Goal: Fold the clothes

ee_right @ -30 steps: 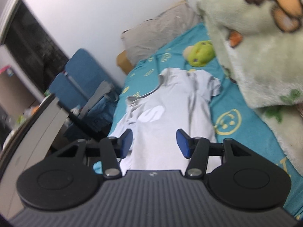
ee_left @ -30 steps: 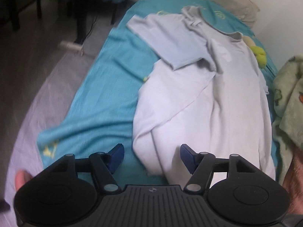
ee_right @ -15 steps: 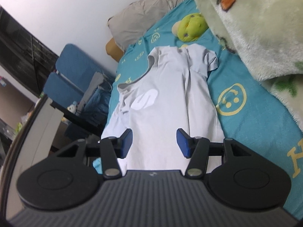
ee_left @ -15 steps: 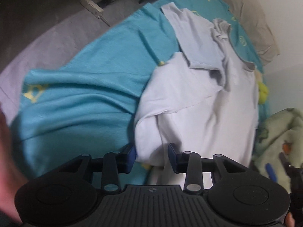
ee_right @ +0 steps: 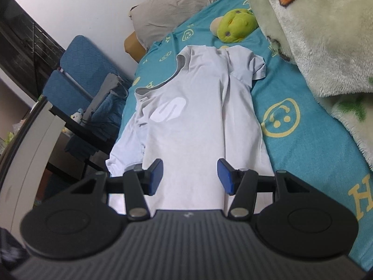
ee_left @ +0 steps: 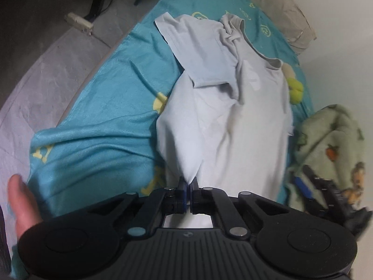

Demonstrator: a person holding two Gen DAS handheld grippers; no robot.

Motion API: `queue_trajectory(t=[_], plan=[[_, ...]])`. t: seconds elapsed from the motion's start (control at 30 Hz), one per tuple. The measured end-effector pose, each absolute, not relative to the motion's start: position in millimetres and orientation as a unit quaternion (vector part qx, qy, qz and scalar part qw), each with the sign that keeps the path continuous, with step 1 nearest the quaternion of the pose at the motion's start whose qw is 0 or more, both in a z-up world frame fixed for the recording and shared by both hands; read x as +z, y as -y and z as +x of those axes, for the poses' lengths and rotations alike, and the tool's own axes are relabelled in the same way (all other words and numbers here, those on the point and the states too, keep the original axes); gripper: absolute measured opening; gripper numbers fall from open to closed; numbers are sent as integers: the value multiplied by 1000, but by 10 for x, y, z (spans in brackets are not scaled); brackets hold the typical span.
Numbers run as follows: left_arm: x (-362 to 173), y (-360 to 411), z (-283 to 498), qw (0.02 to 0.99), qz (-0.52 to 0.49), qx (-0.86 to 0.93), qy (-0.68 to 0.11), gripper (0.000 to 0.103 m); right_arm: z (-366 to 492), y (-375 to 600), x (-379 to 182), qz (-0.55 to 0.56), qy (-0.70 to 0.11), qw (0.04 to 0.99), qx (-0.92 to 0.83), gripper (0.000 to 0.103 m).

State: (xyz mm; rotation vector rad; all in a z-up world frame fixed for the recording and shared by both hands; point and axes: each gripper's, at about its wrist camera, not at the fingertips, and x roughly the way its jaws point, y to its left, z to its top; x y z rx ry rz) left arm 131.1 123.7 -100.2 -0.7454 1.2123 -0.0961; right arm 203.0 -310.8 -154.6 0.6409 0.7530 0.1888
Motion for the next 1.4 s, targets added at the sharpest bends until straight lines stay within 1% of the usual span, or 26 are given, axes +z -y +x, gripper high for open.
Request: queue_trajectory(t=[0.1,0.17,0.27,0.33,0.43,0.5,0.53,0.57,0.6,0.63,0.67,0.7,0.73,0.77,0.87,0.9,1.07,1.13,1.23,1.27,1.33,1.4], plan=[[-793,-1433,1265,741,-338,-40,-579,2,2032,3103,-1543,305,-361,877,88,55],[-790,-1522,1262,736,-304,-26,-605,2,2034,3098,-1542,304,-362,877,86,55],[-950,-1664,1266,745,-211,25,-632,2,2032,3087,-1538,301,-362,878,85,55],[-1041,-1681,1319,762,-153,49,-628,2,2030,3084,-1537,300,-362,878,85,55],[-1148,-1730,1374,766,-150,70,-621,4,2026,3081,-1533,297,-364,879,81,55],[-1128,-1671,1391,777,-119,73,-613,9,2022,3083,-1527,291,-364,882,75,55],[-1116,-1639,1399,783,-102,74,-609,15,2017,3086,-1521,288,-364,883,72,55],[-1070,-1602,1382,794,-82,74,-598,18,2009,3091,-1512,287,-362,884,70,55],[-1009,-1557,1376,805,-64,72,-585,29,2000,3100,-1501,287,-361,885,69,55],[-952,-1497,1369,816,-51,68,-572,47,1990,3109,-1485,286,-357,886,68,55],[-894,-1435,1362,826,-37,64,-559,56,1976,3113,-1464,284,-354,889,65,55],[-842,-1383,1352,837,-29,63,-543,69,1959,3114,-1442,280,-350,892,61,55],[-790,-1331,1342,848,-20,62,-526,77,1946,3110,-1425,275,-347,895,57,55],[-768,-1281,1384,855,-27,56,-515,79,1938,3103,-1413,270,-345,897,52,55],[-714,-1131,1525,872,-52,37,-485,82,1923,3065,-1395,261,-342,902,44,56],[-731,-1103,1638,874,-75,35,-479,82,1923,3048,-1399,259,-343,902,45,56],[-975,-1263,2542,873,-195,57,-443,82,1989,2909,-1422,231,-342,910,48,56],[-1095,-1326,2958,882,-197,65,-423,81,2072,2860,-1462,223,-345,911,46,56],[-1290,-1384,3495,902,-153,92,-394,81,2256,2794,-1553,212,-348,912,46,56],[-1380,-1419,3640,902,-154,96,-392,80,2326,2782,-1581,207,-347,914,44,56],[-1557,-1482,3905,900,-165,101,-392,74,2450,2788,-1629,203,-340,917,38,56],[-1707,-1525,4066,896,-187,93,-391,70,2561,2810,-1675,201,-333,921,33,56]])
